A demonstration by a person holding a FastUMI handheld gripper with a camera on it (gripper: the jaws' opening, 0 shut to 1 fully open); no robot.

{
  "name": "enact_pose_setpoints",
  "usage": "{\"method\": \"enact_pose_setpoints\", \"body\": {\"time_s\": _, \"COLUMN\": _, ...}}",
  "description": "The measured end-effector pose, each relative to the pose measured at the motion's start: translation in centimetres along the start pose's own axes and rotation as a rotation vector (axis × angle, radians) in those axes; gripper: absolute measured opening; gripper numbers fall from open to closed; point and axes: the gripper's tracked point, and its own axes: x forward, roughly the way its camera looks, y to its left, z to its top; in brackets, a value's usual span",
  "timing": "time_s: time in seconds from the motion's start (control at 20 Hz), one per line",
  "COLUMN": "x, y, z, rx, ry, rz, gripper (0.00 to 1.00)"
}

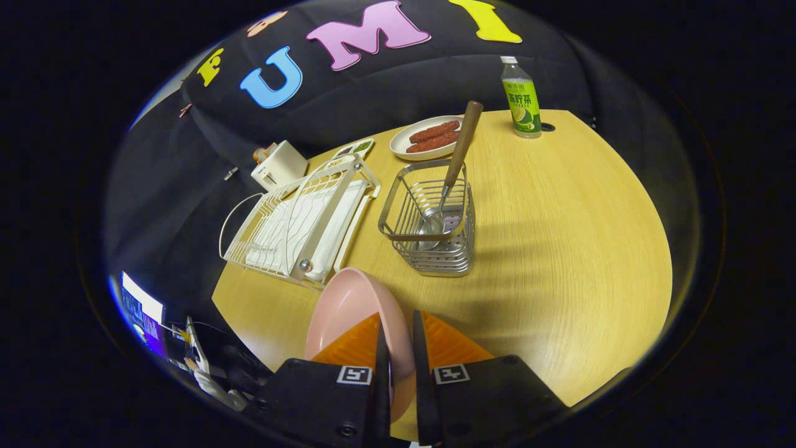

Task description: Take the plate from the dish rack, then take the spoon from the basket and place it into the plate.

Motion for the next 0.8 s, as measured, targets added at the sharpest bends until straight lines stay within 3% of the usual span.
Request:
{"method": "enact_pose_setpoints", "body": {"time_s": 0.3, "x": -0.5, "y": -1.0, "z": 0.9, "rx": -0.133, "ry": -0.061, "rz": 0.034, "gripper": 0.24}}
{"method": "enact_pose_setpoints", "body": {"time_s": 0.35, "x": -1.0, "y": -0.7, "z": 1.6, "rx": -0.164, "ry": -0.092, "rz": 0.036, "gripper": 0.33}}
{"method": "enact_pose_setpoints", "body": {"time_s": 0.55, "x": -3.4, "y": 0.5, "z": 5.5, "rx": -0.273, "ry": -0.248, "rz": 0.036, "gripper": 0.87}}
{"method": "enact_pose_setpoints", "body": {"time_s": 0.65, "x": -4.4, "y": 0.9, "z": 7.6, "rx": -0.32, "ry": -0.327, "rz": 0.022, "gripper": 0.98}}
{"method": "enact_pose_setpoints", "body": {"time_s": 0.8, "x": -5.3, "y": 0.6, "z": 10.4, "rx": -0.347, "ry": -0.416, "rz": -0.02, "gripper": 0.99}}
